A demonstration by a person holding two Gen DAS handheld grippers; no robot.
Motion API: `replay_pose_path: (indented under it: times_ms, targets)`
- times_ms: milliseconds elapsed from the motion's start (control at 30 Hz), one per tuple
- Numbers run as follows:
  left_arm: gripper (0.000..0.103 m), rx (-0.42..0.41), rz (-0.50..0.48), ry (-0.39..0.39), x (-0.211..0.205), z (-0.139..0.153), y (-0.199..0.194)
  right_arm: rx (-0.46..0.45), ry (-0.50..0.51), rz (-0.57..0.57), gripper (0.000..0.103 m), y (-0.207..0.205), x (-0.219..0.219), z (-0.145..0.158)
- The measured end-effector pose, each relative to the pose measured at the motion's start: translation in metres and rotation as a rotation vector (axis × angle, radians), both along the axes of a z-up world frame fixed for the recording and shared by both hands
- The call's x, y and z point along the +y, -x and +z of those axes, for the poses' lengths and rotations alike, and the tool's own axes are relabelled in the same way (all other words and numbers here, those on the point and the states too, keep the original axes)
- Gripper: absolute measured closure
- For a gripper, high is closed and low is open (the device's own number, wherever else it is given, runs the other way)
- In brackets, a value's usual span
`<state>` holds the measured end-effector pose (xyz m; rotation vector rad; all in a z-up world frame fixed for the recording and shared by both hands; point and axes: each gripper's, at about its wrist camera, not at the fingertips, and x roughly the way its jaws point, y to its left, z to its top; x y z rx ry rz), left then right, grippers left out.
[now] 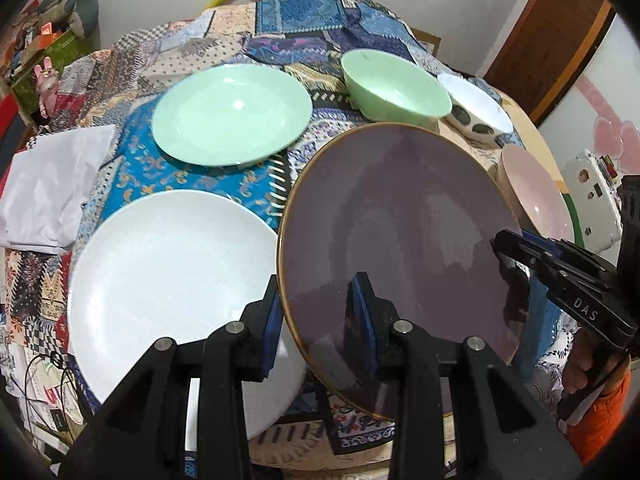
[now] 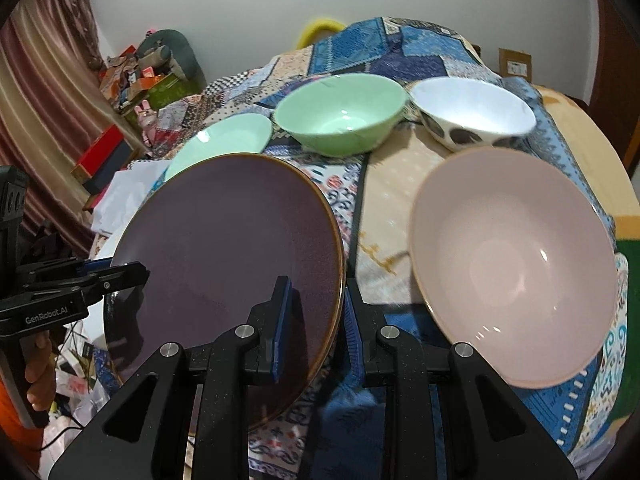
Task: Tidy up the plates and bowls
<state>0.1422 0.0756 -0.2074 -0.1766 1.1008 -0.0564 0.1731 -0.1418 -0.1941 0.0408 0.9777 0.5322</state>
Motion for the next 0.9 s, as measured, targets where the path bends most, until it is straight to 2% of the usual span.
replay_pose_path:
  times_ms: [267,533,667,900]
  targets:
    - [0.069,0.035,-0.027,0.014,-0.012,-0.016,-0.013,0.017,0.035,-0.043,0.080,0.004,-0.012,-0.011]
    - [0.068,0.055,-0.036,0.034,-0.016,-0.028,-0.024,-0.010,0.097,-0.065,0.080,0.010,-0.014,-0.015]
    - [0.068,0.064,-0.045,0.023,-0.019,-0.034,-0.028,0.037,0.064,-0.086,0.080,0.005,-0.020,-0.024]
    - [0.068,0.067,-0.041,0.043,-0.017,-0.037,-0.029,0.039,0.052,-0.086,0.078,0.006,-0.024,-0.023]
